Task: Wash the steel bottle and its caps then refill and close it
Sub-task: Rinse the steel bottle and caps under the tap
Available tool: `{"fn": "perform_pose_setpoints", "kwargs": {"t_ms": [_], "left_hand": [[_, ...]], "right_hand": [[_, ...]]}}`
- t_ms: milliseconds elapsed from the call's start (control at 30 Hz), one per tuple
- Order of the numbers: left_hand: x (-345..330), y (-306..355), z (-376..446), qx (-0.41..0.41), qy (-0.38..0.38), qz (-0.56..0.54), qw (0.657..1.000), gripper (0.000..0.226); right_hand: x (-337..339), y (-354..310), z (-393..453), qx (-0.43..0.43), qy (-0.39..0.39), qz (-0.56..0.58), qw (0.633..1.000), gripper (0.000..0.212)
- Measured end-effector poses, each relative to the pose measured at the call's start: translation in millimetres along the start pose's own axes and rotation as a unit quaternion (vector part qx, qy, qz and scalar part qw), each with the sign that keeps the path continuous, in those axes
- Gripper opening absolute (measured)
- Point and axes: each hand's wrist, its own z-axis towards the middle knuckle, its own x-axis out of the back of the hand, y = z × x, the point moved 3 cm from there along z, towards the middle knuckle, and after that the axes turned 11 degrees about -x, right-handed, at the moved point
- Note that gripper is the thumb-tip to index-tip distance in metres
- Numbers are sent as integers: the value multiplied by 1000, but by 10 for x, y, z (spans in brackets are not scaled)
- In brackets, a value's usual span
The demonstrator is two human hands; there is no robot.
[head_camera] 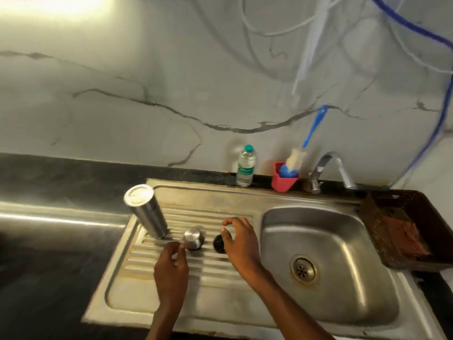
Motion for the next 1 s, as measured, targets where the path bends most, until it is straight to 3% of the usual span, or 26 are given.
{"fn": "perform_pose_setpoints", "kwargs": {"t_ms": [167, 300, 400, 467, 567, 667, 767, 900, 1000], "left_hand": [[300, -406, 208, -24, -128, 203, 971, 60], [415, -731, 257, -11, -149, 249, 957, 30], [402, -885, 244, -8, -159, 245, 956, 38], [469, -712, 282, -15, -152, 236, 960, 36], [519, -592, 348, -15, -164, 249, 954, 26], [527, -607, 333, -13, -170, 249, 953, 43], [499, -623, 330, -21, -180, 250, 951, 47], [493, -693, 390, -17, -203, 249, 947, 15], [491, -538, 484, 16, -128, 174, 976, 24]], "right_hand": [[-437, -548, -62, 25, -103, -6, 994, 55], [-816, -954, -24, 18, -181, -6, 983, 92], [-1103, -1172, 27, -5, -211, 12, 977, 119], [-1253, -1284, 65, -10, -175, 14, 984, 128], [-1372, -1397, 93, 2, -106, 11, 994, 107], [-1390, -1441, 122, 5, -67, 20, 998, 78], [-1286, -1417, 124, -15, -46, 102, 994, 72], [-876, -1280, 168, -93, -34, 294, 951, 67], [-431, -1072, 153, -140, -12, 413, 900, 62]]}}
